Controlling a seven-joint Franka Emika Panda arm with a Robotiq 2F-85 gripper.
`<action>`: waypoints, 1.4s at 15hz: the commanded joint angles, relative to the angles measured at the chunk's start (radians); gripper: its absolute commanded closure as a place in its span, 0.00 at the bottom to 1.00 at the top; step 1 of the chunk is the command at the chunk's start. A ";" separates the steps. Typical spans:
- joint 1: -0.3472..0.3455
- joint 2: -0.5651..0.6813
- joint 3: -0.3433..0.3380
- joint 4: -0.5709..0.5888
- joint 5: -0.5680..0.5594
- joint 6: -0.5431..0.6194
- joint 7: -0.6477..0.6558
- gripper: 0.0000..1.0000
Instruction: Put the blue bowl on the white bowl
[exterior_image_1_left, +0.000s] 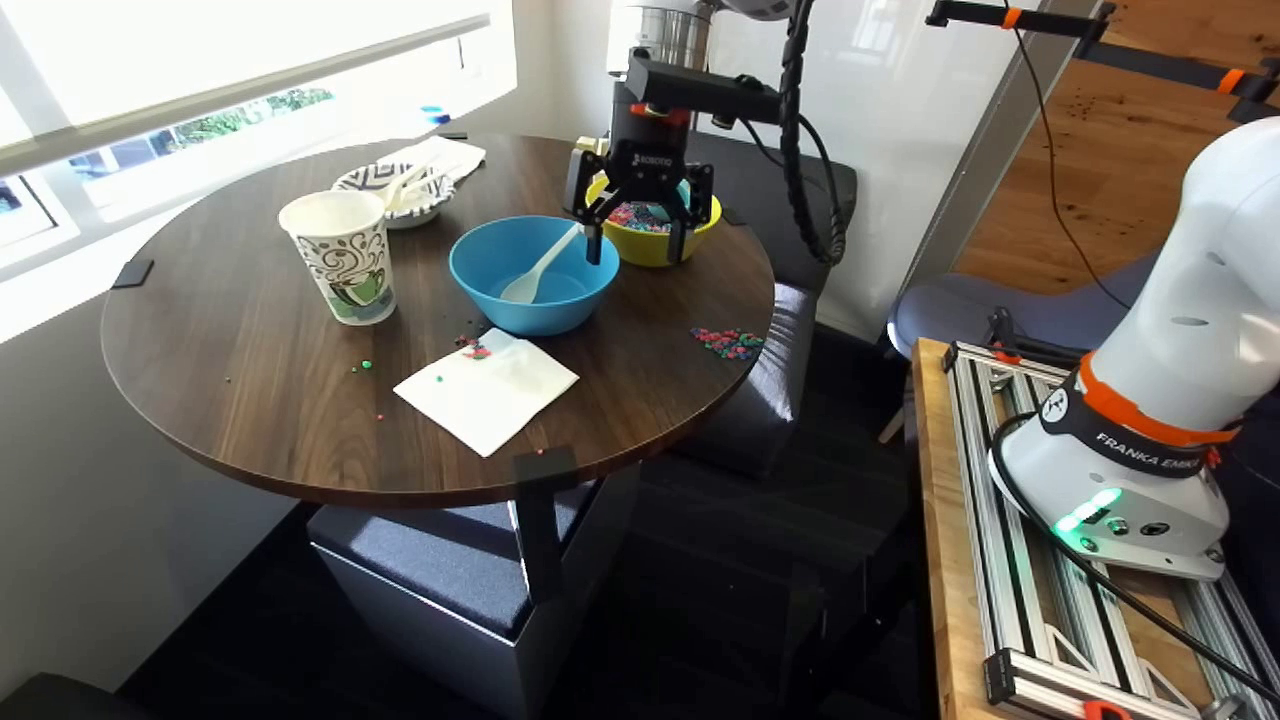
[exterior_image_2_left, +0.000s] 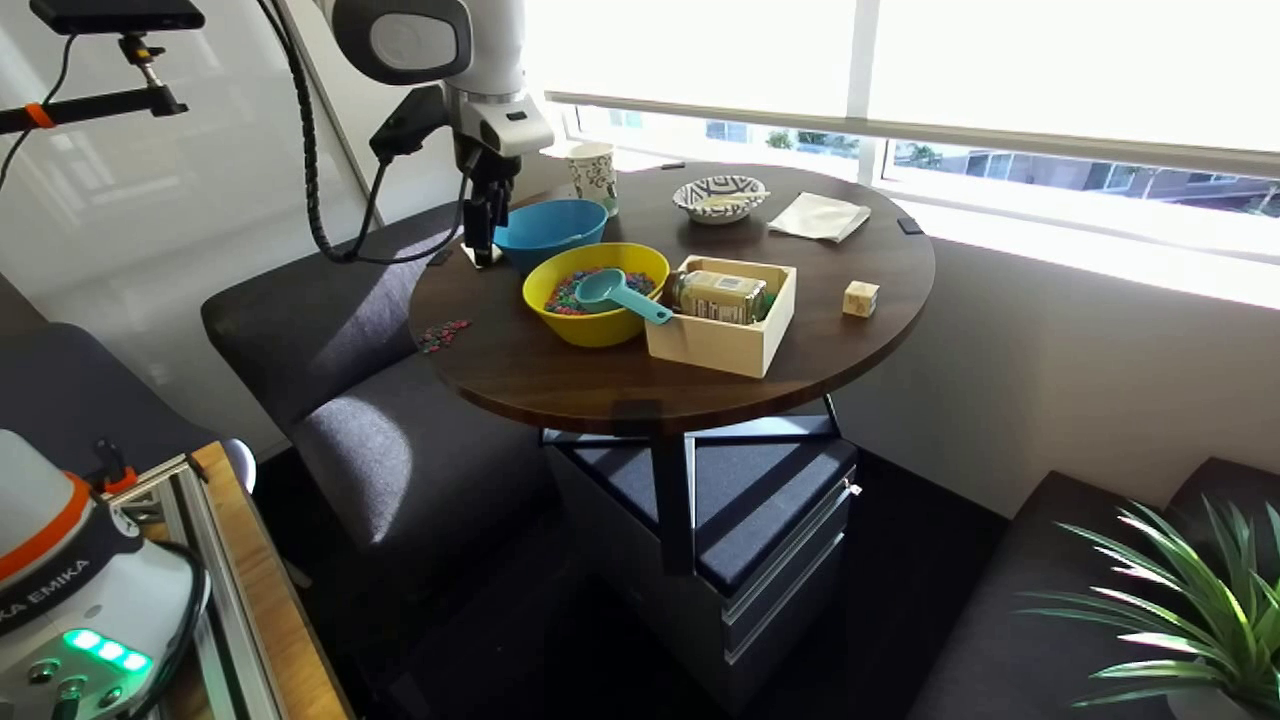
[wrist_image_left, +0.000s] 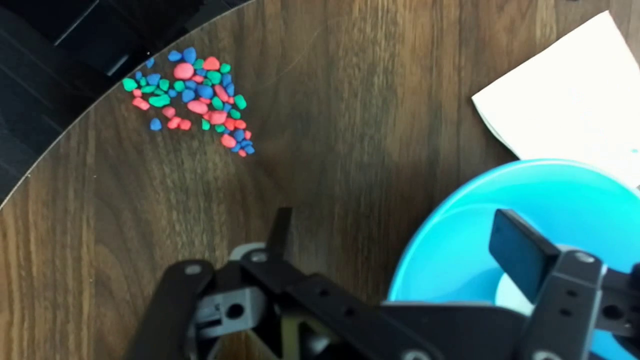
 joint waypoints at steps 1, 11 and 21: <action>0.008 0.006 0.002 0.001 0.033 0.014 -0.021 0.00; 0.012 0.063 0.006 0.007 0.081 0.004 -0.104 0.00; 0.007 0.076 0.009 0.015 0.243 0.135 -0.159 0.00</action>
